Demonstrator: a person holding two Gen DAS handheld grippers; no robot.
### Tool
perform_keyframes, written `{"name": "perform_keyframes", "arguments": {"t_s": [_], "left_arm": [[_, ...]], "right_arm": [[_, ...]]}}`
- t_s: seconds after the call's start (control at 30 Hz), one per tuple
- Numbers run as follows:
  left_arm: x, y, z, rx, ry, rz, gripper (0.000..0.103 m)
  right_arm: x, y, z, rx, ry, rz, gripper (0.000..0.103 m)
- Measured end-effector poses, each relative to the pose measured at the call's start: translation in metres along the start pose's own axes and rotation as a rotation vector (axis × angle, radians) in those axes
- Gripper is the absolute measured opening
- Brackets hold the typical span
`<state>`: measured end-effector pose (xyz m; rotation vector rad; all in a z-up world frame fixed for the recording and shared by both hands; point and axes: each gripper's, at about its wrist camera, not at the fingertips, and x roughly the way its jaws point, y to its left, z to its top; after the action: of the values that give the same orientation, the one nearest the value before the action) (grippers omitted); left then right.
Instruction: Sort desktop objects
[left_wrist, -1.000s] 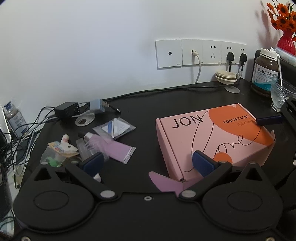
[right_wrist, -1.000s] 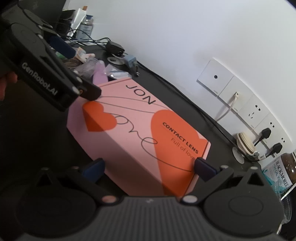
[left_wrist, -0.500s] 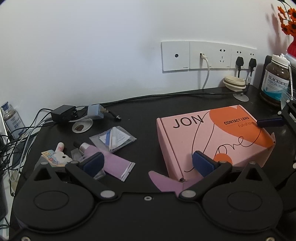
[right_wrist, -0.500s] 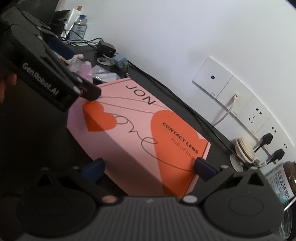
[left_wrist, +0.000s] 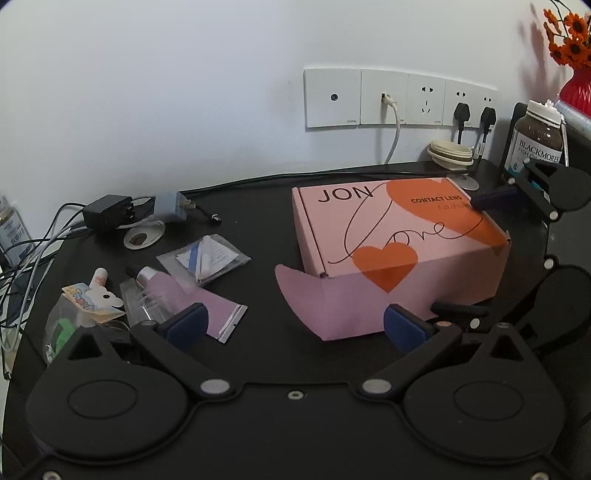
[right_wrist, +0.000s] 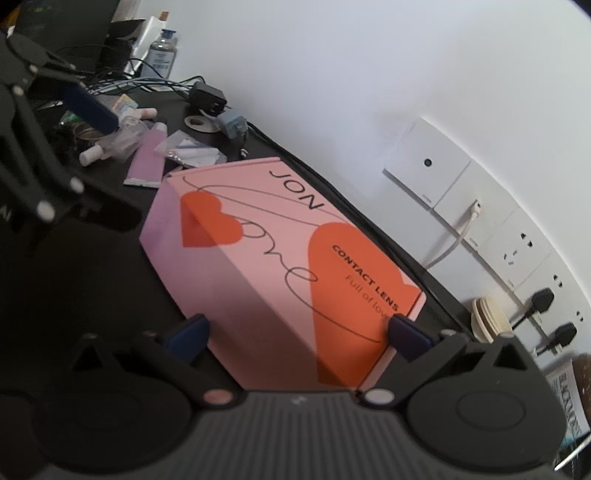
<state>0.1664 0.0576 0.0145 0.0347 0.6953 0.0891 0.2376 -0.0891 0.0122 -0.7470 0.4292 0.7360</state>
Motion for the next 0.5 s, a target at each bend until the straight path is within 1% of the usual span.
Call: {"name": "perform_keyframes", "arguments": {"t_s": [0.5], "left_arm": [[0.015,-0.015,0.007,0.023,-0.016,0.023,0.103]], "right_arm": [[0.015,-0.021,-0.003,-0.112,-0.068,0.082,0.102]]}}
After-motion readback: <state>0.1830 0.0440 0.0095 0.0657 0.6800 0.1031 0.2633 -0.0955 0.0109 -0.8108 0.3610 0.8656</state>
